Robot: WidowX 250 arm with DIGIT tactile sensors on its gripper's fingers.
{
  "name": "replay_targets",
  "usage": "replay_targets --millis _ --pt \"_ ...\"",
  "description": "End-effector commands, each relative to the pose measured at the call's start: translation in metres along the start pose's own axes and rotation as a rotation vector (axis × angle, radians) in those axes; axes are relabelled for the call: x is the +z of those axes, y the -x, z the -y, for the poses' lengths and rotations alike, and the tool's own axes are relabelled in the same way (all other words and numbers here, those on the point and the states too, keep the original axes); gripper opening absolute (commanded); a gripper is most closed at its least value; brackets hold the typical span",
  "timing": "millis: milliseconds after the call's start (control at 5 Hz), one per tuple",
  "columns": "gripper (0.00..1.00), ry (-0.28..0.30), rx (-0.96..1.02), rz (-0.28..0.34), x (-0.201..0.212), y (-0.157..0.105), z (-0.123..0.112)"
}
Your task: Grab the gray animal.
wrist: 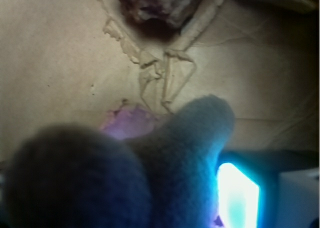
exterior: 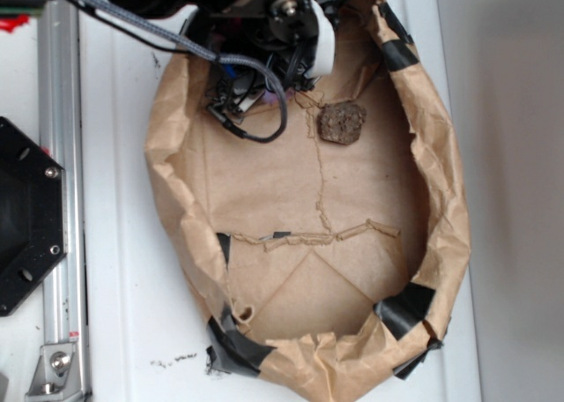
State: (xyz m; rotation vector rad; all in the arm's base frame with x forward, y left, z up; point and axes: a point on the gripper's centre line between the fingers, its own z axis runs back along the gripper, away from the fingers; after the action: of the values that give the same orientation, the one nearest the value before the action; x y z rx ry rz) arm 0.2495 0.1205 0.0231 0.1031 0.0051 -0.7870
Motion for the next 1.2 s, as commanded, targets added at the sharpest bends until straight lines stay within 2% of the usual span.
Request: replay_targets --millis 0,200,400,600,800,1000 --pt "0.00 -0.027 0.027 0.110 0.090 -0.054 0.024" --pt "0.00 -0.015 0.106 0.130 0.130 -0.081 0.044" --pt "0.00 0.041 0.326 0.035 0.155 -0.090 0.057" --pt "0.00 0.127 0.579 0.078 0.158 -0.079 0.057" --pt "0.00 0.118 0.826 0.239 0.165 -0.066 0.051" --pt "0.00 0.101 1.076 0.280 0.168 -0.063 0.048"
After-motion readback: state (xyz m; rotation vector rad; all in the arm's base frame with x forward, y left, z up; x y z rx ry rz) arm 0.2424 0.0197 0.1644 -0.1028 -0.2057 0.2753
